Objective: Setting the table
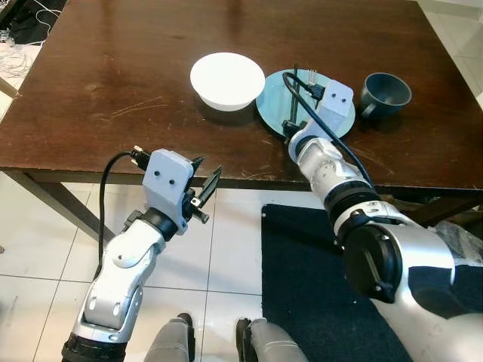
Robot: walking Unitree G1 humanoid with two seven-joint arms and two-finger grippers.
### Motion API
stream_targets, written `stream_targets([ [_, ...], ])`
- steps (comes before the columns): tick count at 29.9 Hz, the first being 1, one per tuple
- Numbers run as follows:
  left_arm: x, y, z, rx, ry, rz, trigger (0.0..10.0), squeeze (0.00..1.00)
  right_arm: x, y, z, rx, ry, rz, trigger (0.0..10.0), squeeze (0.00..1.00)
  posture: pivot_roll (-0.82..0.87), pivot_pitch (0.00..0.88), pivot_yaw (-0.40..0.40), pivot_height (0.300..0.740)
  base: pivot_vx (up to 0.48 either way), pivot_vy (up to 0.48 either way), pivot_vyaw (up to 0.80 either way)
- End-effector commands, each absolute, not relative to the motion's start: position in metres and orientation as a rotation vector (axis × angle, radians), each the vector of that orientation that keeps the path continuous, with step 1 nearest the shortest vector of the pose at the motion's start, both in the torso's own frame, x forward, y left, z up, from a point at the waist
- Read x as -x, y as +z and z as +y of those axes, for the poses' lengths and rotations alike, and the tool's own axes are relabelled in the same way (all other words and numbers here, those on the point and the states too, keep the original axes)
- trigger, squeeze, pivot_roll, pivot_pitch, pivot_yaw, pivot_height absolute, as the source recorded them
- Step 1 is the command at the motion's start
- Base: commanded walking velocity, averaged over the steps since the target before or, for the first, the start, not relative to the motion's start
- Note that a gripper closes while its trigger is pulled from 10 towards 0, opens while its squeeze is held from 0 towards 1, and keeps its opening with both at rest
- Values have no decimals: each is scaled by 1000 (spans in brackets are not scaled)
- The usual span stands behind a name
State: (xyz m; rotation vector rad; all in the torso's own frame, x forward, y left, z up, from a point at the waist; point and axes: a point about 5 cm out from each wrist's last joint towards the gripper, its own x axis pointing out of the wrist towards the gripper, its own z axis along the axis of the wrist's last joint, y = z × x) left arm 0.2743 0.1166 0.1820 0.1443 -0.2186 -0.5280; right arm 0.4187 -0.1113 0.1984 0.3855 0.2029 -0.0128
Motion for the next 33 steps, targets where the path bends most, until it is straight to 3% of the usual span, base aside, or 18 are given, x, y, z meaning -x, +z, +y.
stream_targets([
  [1, -272, 177, 113, -137, -554, -197, 10000, 0, -415, 185, -111, -380, -20, 266, 10000, 1000, 112, 230, -33, 740, 0, 0, 0],
  [3, -272, 177, 113, -138, -555, -197, 10000, 0, -415, 185, -111, -374, -20, 266, 10000, 1000, 112, 229, -33, 740, 0, 0, 0],
  [4, -272, 177, 113, -140, -556, -197, 10000, 0, -415, 185, -111, -367, -18, 267, 10000, 86, 112, 227, -33, 740, 0, 0, 0],
  [5, -272, 177, 113, -140, -556, -197, 10000, 0, -415, 185, -111, -367, -18, 267, 10000, 86, 112, 227, -33, 740, 0, 0, 0],
  [6, -273, 177, 113, -141, -557, -197, 10000, 0, -415, 185, -111, -362, -17, 268, 10000, 0, 112, 226, -34, 740, 0, 0, 0],
  [19, -273, 177, 111, -155, -564, -195, 10000, 0, -413, 176, -110, -307, -3, 313, 9765, 0, 116, 219, -37, 740, 0, 0, 0],
  [20, -272, 177, 112, -156, -565, -196, 10000, 0, -413, 176, -110, -303, -2, 318, 5176, 0, 116, 219, -37, 740, 0, 0, 0],
  [21, -272, 177, 111, -156, -565, -196, 10000, 0, -413, 175, -110, -303, -3, 319, 4000, 0, 114, 214, -36, 740, 0, 0, 0],
  [22, -272, 177, 111, -157, -566, -196, 10000, 0, -412, 175, -110, -303, -3, 320, 3882, 0, 114, 213, -36, 740, 0, 0, 0],
  [23, -272, 177, 111, -157, -567, -196, 10000, 0, -412, 175, -110, -304, -4, 320, 3137, 0, 113, 211, -35, 740, 0, 0, 0],
  [27, -272, 177, 111, -158, -568, -197, 10000, 0, -412, 175, -110, -306, -7, 321, 2588, 0, 112, 210, -35, 740, 0, 0, 0],
  [28, -273, 177, 110, -157, -569, -197, 10000, 0, -412, 175, -111, -308, -9, 321, 980, 0, 112, 209, -35, 740, 0, 0, 0],
  [29, -273, 177, 110, -157, -569, -197, 10000, 0, -412, 175, -112, -308, -10, 321, 980, 0, 112, 209, -35, 740, 0, 0, 0],
  [30, -274, 177, 109, -157, -570, -198, 10000, 0, -412, 174, -113, -309, -12, 321, 0, 0, 110, 207, -35, 740, 0, 0, 0],
  [33, -274, 177, 109, -157, -572, -199, 10000, 0, -413, 175, -113, -311, -14, 321, 0, 0, 110, 208, -34, 740, 0, 0, 0],
])
